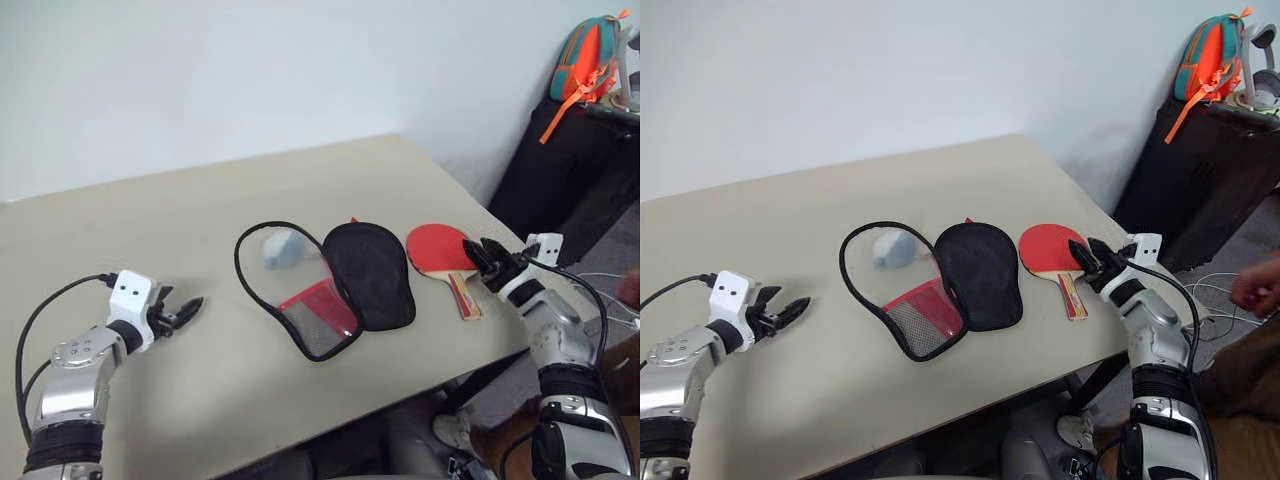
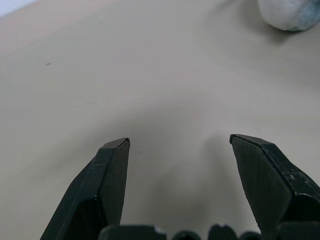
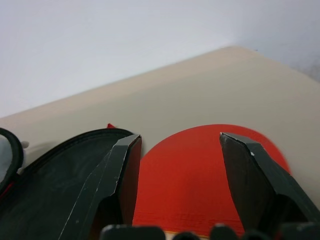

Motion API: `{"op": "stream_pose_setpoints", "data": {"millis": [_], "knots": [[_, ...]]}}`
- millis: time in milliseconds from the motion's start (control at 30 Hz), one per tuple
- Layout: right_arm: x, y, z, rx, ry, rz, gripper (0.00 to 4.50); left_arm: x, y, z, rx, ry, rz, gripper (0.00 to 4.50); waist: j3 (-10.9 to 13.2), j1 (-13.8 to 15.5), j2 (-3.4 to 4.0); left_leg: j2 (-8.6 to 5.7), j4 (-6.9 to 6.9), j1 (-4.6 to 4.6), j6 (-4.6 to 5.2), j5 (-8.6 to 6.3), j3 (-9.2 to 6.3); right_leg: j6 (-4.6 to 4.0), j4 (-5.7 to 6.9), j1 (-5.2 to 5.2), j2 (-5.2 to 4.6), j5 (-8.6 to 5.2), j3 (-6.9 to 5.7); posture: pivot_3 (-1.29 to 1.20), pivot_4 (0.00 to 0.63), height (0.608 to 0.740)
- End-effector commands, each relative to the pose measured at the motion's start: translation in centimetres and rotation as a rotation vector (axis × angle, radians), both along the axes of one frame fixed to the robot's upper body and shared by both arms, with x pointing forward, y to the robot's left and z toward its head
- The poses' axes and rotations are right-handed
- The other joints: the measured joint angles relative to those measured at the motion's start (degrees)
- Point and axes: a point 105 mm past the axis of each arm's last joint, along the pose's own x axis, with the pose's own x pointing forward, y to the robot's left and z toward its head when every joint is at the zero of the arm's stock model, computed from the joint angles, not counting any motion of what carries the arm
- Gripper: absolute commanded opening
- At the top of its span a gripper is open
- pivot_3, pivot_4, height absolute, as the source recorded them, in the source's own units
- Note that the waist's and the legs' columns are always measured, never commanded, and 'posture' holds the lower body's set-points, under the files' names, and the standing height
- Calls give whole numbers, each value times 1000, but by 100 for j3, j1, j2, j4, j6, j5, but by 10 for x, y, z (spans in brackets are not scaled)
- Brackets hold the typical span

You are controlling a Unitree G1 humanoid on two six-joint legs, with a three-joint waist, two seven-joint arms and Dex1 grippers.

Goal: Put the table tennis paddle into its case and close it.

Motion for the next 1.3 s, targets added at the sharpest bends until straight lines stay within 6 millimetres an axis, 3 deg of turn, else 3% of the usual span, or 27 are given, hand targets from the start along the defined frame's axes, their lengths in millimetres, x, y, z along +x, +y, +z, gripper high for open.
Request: {"op": "stream_pose_setpoints", "data": {"millis": [33, 167, 300, 433, 600, 800, 1067, 1300], "knots": [[1, -3, 18, -6, -73, -4, 2679, 8, -3, 21, 10, -66, -22, 3402, 0, -1, 0, 0, 0, 0, 0, 0, 0, 0, 0, 0, 0, 0, 0, 0, 0, 740], [0, -9, 19, 6, -76, -44, 2679, 14, -10, 17, 13, -56, -50, 3402, 0, 0, 0, 0, 0, -1, 0, 0, -3, 1, 0, 0, 1, -1, -1, 0, 0, 740], [-7, -8, 18, 10, -33, -29, 2679, 20, -21, 26, -11, -84, -100, 3402, 0, -3, 0, 0, -2, -2, 0, 0, -3, 0, 0, 0, 1, 0, 0, 0, 0, 740], [-18, -9, 13, -3, 73, 4, 2679, 21, -33, 24, -30, -68, -160, 3402, 0, 3, 1, 0, -2, -4, 0, -1, 1, 3, 1, 0, 2, -2, 2, 0, 0, 740], [-27, 1, 7, -63, 241, 14, 2679, 13, -57, 25, -63, -56, -280, 3402, 0, 0, 0, 0, -1, -7, 0, -2, 3, 5, 2, 0, 2, -4, 6, 0, 0, 740], [-24, 7, -6, -56, 430, 3, 2679, -2, -70, 29, -118, -75, -332, 3402, 0, 0, 1, 0, -1, -7, 2, -3, 8, 5, 2, -1, 4, -5, 12, 0, 0, 740], [-30, 19, -23, -198, 522, 80, 2679, -34, -86, 12, -156, 37, -408, 3402, -2, 1, -3, 0, 12, -11, 18, -14, 12, 11, 1, -1, 4, -11, 15, 0, 0, 740], [-32, 29, -43, -314, 556, 97, 2679, -32, -94, 6, -183, 36, -382, 3402, -37, -1, -48, 0, 14, -6, 20, -16, 14, 1, 2, 0, 7, -18, 16, 0, 0, 740]]}}
